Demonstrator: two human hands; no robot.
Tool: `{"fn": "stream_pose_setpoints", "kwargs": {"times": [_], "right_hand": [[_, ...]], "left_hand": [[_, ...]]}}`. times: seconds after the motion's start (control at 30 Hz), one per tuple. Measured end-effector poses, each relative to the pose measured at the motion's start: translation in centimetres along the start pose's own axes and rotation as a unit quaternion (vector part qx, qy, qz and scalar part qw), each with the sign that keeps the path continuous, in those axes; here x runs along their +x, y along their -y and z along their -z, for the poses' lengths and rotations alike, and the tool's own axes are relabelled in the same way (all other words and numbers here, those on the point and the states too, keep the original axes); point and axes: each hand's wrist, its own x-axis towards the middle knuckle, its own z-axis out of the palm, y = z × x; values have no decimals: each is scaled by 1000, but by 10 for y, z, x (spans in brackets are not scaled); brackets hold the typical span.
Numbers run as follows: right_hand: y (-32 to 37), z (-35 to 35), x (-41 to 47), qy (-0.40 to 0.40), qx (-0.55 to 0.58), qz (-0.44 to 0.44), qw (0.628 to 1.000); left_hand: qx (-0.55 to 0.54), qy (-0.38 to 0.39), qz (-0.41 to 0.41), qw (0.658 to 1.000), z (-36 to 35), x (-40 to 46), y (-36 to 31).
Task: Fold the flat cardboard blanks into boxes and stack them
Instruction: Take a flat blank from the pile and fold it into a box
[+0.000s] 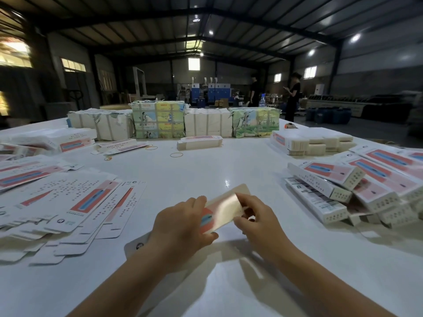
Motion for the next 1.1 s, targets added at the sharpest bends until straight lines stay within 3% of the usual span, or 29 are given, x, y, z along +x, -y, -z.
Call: {"fn": "stream_pose_setpoints", "kwargs": {"times": [0.13,0.27,0.33,0.4,0.47,0.53,0.57,0.63,0.67,0.77,0.83,0.9,0.97,1.1], "right_hand": [[0,-3,-2,24,-55,31,998],[-1,4,3,-123,-125,13,984],[0,10,7,-95,-21,-104,990],[0,11,7,0,178,-217,960],[2,9,5,31,215,-217,952],[1,4,-2,-14,101,-122,987],[3,2,-5,-33,-11,-56,998],[4,-3,-9,-34,-229,58,971],[5,-6,-11,-23,-285,83,955],[3,-9,-12,-7,-327,101,939],[6,-9,-13,-17,-237,77,968],[12,-9,-12,-26,-41,-21,999],[11,-5,-7,-16,112,-96,989],[8,0,-3,-12,139,-98,985]], "left_hand": [[23,-16,3,1000,-5,1,-6],[3,-25,3,1000,-1,1,-4],[-16,-28,-4,999,3,0,-3],[-33,-20,-15,999,5,-1,-4],[-40,-10,-21,999,5,-3,-5],[-43,-7,-19,999,5,-2,-6],[-41,-8,-18,999,4,-2,-7],[-23,-10,-20,999,4,-1,-9],[-14,-12,-20,1000,3,0,-9],[-1,-20,-25,999,1,0,-8],[6,-30,-27,999,0,0,-5],[11,-40,-25,999,-1,1,-3],[6,-52,-25,998,-1,3,-2],[-9,-72,-40,997,-1,2,-1]]}}
